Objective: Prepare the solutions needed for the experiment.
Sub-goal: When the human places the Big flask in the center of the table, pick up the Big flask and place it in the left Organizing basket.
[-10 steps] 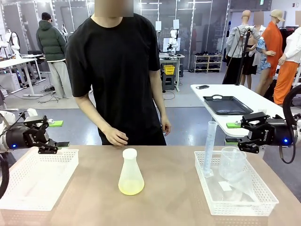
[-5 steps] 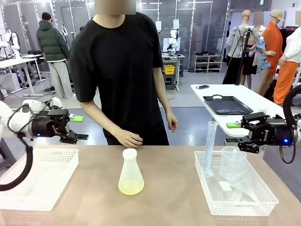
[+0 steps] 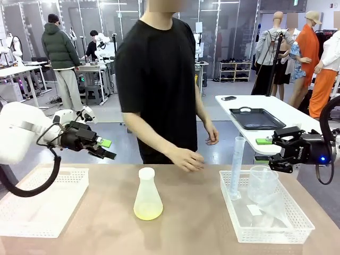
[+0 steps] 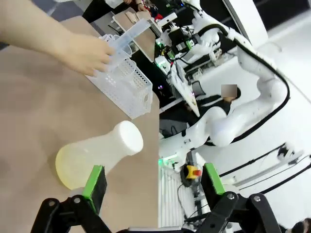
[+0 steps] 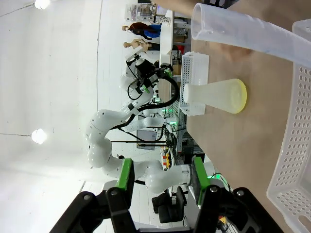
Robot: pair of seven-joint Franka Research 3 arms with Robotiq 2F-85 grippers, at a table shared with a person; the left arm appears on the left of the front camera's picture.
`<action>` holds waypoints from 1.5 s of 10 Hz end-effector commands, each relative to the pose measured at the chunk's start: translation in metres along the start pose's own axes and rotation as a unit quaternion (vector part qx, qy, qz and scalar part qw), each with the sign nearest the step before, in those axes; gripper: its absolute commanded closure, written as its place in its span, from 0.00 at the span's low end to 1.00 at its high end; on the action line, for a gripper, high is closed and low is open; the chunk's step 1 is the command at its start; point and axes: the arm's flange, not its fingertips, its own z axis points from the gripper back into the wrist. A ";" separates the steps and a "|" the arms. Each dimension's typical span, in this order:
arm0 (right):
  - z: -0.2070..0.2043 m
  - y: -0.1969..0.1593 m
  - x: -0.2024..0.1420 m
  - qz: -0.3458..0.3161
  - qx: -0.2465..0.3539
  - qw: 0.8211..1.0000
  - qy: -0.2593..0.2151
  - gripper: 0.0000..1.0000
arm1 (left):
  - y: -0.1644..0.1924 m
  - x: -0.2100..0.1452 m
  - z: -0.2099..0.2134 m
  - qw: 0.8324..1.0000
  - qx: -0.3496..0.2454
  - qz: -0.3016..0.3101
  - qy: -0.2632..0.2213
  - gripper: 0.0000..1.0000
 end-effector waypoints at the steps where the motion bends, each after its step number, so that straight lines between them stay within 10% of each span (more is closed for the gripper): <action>1: 0.000 0.001 0.001 0.002 0.008 1.000 -0.001 0.40 | 0.014 0.011 -0.007 0.998 -0.005 -0.059 0.008 0.00; 9: 0.000 0.001 0.001 0.002 0.008 1.000 -0.001 0.40 | 0.011 0.009 -0.006 0.999 -0.005 -0.035 0.004 0.00; 10: 0.000 0.001 0.001 0.002 0.008 1.000 -0.001 0.40 | 0.025 0.020 -0.009 0.996 0.055 -0.070 0.009 0.00; 15: 0.000 0.001 0.001 0.002 0.008 1.000 -0.001 0.40 | 0.058 0.050 -0.021 0.979 -0.056 -0.183 0.066 0.00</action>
